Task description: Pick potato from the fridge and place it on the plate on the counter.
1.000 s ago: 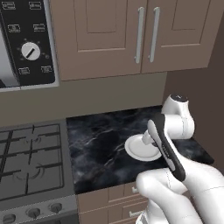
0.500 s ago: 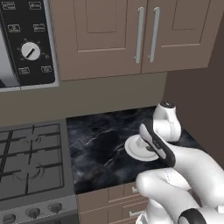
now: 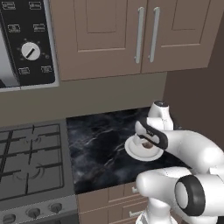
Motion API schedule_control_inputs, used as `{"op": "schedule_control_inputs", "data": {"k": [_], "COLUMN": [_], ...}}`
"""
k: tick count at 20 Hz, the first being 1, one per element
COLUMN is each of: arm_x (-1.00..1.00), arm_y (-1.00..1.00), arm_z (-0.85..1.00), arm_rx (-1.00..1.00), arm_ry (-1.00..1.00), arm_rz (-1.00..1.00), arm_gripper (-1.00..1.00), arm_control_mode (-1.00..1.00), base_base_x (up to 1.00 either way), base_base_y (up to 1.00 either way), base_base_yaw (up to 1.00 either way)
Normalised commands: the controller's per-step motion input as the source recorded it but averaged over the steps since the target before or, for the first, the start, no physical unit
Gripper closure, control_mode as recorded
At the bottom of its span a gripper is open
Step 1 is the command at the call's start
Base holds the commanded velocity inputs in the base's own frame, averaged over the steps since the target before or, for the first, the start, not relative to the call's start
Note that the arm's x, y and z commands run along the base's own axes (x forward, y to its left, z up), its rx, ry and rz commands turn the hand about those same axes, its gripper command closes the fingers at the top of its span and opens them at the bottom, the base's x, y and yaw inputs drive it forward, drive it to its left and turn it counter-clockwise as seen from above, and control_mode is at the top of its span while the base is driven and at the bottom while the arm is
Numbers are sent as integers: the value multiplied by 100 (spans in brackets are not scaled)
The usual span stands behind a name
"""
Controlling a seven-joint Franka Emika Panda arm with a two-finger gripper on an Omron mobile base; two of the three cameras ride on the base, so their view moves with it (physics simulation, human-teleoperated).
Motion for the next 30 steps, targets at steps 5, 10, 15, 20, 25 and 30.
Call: {"op": "schedule_control_inputs", "data": {"k": [5,10,15,20,25,30], "arm_x": [32,22,6,0,0,0], "arm_y": [0,0,0,0,0,0], "arm_z": [-20,-27,-24,-19,-5,0], "arm_rx": [0,0,0,0,0,0], "arm_ry": [2,1,0,0,0,0], "arm_rz": [0,0,0,0,0,0], "arm_gripper": [100,100,100,100,-100,-100], "arm_control_mode": [-100,-100,-100,-100,-100,-100], "base_base_x": [0,0,0,0,0,0], "base_base_y": [0,0,0,0,0,0], "base_base_yaw": [0,0,0,0,0,0]}}
